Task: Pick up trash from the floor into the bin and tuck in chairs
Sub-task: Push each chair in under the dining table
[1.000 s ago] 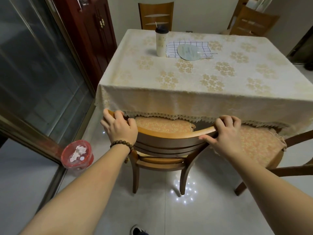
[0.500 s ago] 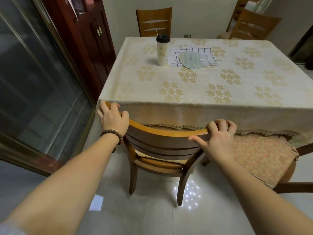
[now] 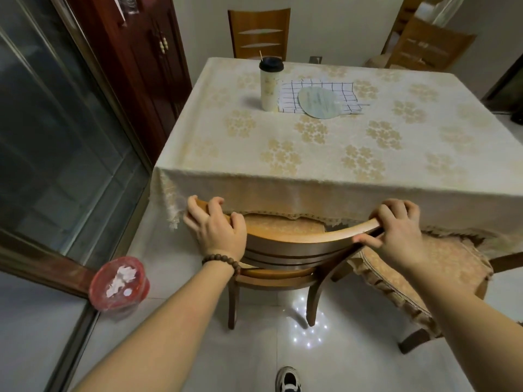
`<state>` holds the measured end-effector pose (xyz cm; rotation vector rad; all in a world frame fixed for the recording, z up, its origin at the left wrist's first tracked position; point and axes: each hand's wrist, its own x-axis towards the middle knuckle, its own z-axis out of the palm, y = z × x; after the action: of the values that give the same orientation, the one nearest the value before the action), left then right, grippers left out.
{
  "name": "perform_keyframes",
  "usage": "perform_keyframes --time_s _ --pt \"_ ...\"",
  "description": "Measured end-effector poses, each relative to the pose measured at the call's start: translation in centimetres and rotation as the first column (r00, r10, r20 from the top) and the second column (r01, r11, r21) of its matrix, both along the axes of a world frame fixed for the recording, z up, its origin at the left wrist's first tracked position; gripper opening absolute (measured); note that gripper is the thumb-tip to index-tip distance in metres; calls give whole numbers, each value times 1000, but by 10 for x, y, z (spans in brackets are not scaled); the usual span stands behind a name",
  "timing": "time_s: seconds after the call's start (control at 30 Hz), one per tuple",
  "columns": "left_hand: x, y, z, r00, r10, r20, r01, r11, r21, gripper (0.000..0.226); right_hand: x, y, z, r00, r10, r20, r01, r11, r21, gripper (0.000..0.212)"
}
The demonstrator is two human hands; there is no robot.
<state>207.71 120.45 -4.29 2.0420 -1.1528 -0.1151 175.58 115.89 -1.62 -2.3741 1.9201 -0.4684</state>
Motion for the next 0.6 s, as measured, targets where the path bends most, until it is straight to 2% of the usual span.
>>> perform_keyframes --time_s 0.13,0.23,0.4,0.6 --pt "40 -20 -2 998 -61 13 61 998 2 31 32 7 -12 999 -36 -11 35 997 -62 80" --pt "80 -40 -1 994 -90 63 84 991 100 29 71 17 -20 997 -69 40 73 989 -127 84" --pt "119 -78 13 984 -119 130 81 960 267 35 114 11 -22 992 -93 86 113 957 -269 76" --pt "100 -71 9 990 -96 105 72 974 216 29 93 -8 -34 994 -81 76 96 972 -216 81"
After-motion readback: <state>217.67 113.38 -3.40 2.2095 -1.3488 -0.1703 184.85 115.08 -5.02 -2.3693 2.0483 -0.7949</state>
